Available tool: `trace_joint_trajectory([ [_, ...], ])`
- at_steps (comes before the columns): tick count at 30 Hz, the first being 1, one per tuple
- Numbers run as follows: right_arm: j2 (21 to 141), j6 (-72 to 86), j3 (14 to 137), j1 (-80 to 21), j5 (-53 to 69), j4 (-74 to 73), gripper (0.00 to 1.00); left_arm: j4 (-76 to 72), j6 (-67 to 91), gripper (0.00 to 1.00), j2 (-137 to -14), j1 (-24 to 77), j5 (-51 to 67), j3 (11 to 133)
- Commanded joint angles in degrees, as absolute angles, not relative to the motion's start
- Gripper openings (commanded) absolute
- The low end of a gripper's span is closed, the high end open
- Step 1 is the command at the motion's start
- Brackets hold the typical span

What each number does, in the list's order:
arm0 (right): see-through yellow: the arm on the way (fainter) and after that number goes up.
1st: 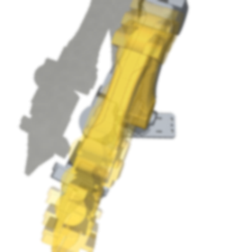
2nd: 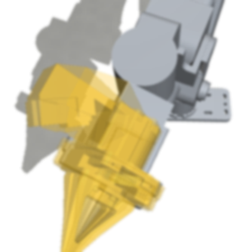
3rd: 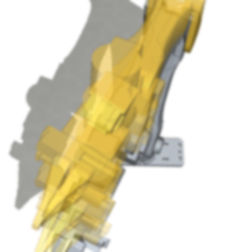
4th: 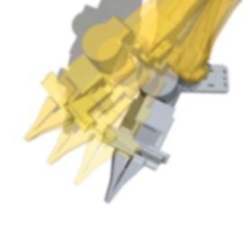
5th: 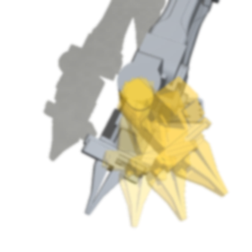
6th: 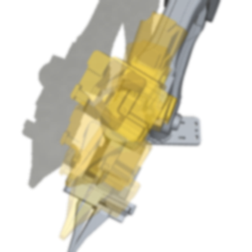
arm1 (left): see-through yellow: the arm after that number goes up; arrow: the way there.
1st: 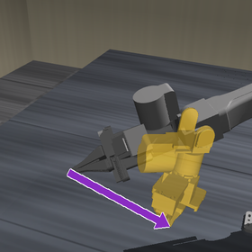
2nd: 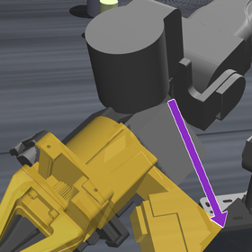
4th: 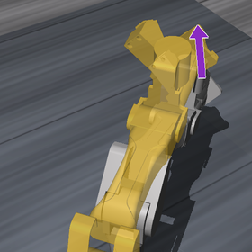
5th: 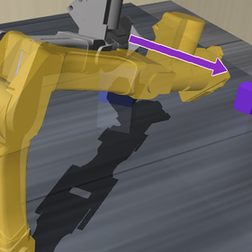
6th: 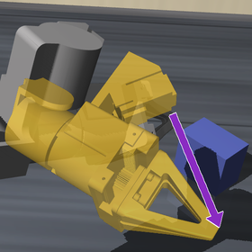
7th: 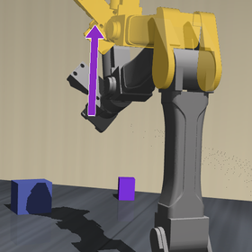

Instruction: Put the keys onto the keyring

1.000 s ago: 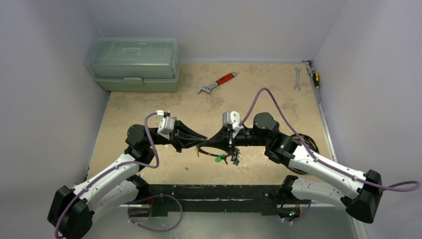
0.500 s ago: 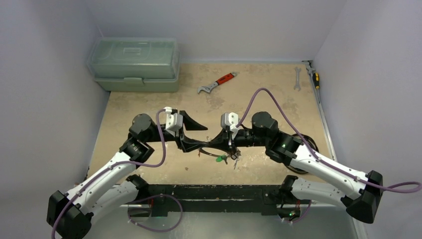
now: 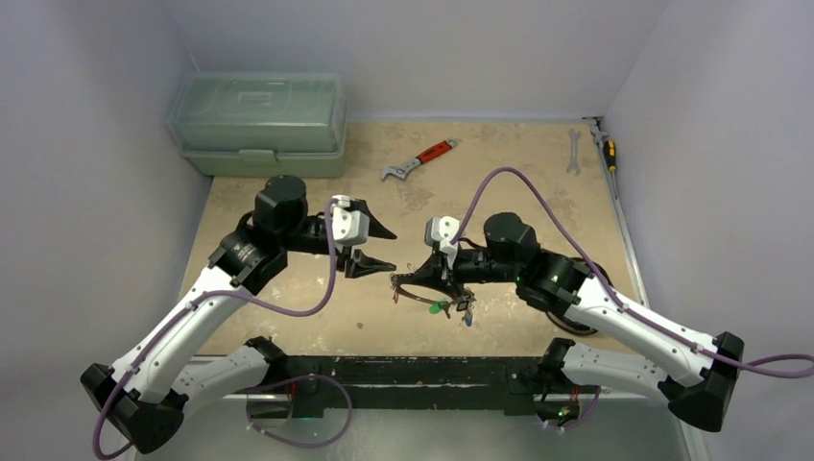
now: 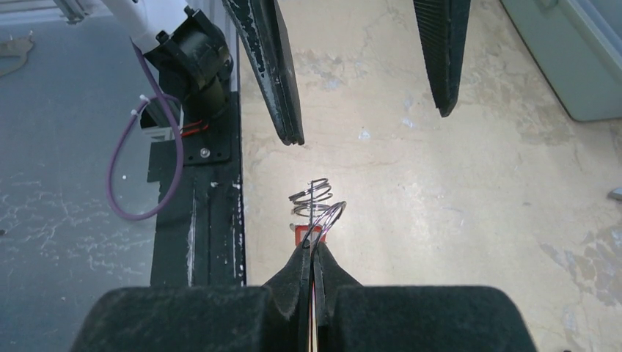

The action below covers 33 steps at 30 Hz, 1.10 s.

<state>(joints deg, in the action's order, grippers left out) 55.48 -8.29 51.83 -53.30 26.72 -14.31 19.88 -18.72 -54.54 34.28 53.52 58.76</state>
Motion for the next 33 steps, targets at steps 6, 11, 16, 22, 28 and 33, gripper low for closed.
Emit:
trace_joint_trajectory([
  [6,54.59,-9.49,56.16,-53.51,27.09,-18.92,0.0,29.96,-27.58,0.47,-61.6,36.7,58.72,66.71],
  [11,54.66,-9.62,56.28,-53.53,27.53,-19.75,0.0,29.73,-26.93,0.45,-65.15,40.44,58.22,68.76],
  [16,54.29,-9.72,56.93,-53.53,27.59,-20.48,0.0,32.16,-29.02,0.46,-66.98,43.37,56.7,70.73],
  [22,53.88,-9.84,57.39,-53.53,27.85,-21.31,0.0,36.88,-32.34,0.4,-69.47,43.93,55.75,73.02],
  [28,53.4,-9.82,57.57,-53.53,28.04,-21.66,0.0,37.5,-32.78,0.38,-70.61,44.37,54.1,73.41],
  [33,53.09,-9.74,57.75,-53.53,28.21,-21.61,0.0,37.07,-33.15,0.27,-70.66,44.47,55.26,73.4],
])
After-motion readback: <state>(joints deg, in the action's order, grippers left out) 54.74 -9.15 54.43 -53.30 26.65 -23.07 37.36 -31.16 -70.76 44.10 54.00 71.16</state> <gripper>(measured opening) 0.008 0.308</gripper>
